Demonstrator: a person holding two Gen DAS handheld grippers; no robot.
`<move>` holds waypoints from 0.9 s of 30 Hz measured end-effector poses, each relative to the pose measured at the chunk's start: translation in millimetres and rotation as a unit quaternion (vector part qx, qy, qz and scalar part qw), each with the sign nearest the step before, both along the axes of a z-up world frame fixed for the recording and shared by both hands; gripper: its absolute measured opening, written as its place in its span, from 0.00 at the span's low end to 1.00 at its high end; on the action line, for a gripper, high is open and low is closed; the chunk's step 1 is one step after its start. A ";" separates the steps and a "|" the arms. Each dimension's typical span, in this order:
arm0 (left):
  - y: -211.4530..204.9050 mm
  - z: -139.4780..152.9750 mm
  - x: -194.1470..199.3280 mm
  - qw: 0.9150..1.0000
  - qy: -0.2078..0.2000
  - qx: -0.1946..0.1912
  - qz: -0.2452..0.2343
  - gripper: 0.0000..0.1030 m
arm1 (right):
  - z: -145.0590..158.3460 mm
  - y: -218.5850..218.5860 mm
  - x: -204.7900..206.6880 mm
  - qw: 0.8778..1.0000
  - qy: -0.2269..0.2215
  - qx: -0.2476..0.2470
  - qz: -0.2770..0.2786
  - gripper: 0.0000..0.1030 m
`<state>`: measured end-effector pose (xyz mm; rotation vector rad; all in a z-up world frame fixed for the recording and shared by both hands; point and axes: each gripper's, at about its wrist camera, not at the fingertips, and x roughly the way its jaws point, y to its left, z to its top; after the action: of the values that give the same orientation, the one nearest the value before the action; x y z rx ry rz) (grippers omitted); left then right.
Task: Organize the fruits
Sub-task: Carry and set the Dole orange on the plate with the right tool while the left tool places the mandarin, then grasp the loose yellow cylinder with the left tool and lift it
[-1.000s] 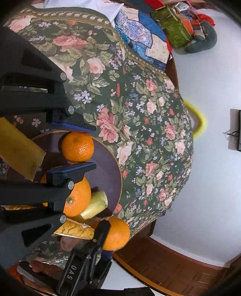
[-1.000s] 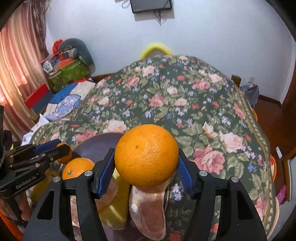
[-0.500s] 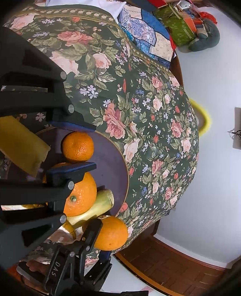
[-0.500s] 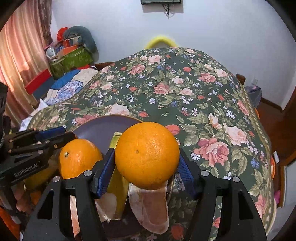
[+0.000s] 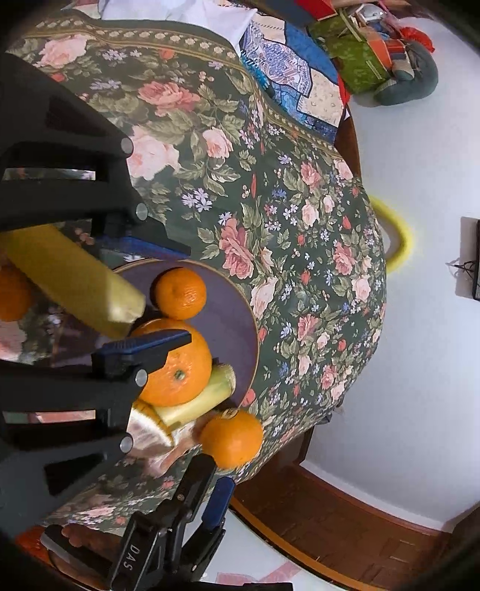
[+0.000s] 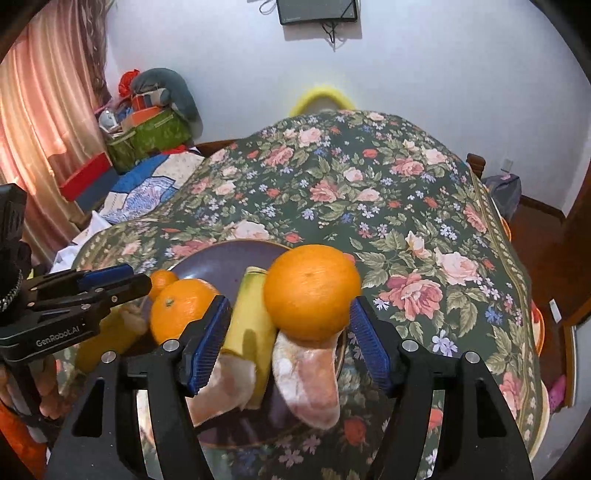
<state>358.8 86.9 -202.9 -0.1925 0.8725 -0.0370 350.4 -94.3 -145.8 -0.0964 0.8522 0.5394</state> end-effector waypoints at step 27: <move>-1.6 -34.0 -39.4 0.998 0.040 0.038 -0.026 0.54 | -11.3 -22.8 -49.7 1.000 0.017 0.008 -0.007 0.63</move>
<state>319.4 85.3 -236.9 -0.1018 0.9569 -0.0442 300.7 -117.2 -157.1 -0.0666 0.8806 0.5365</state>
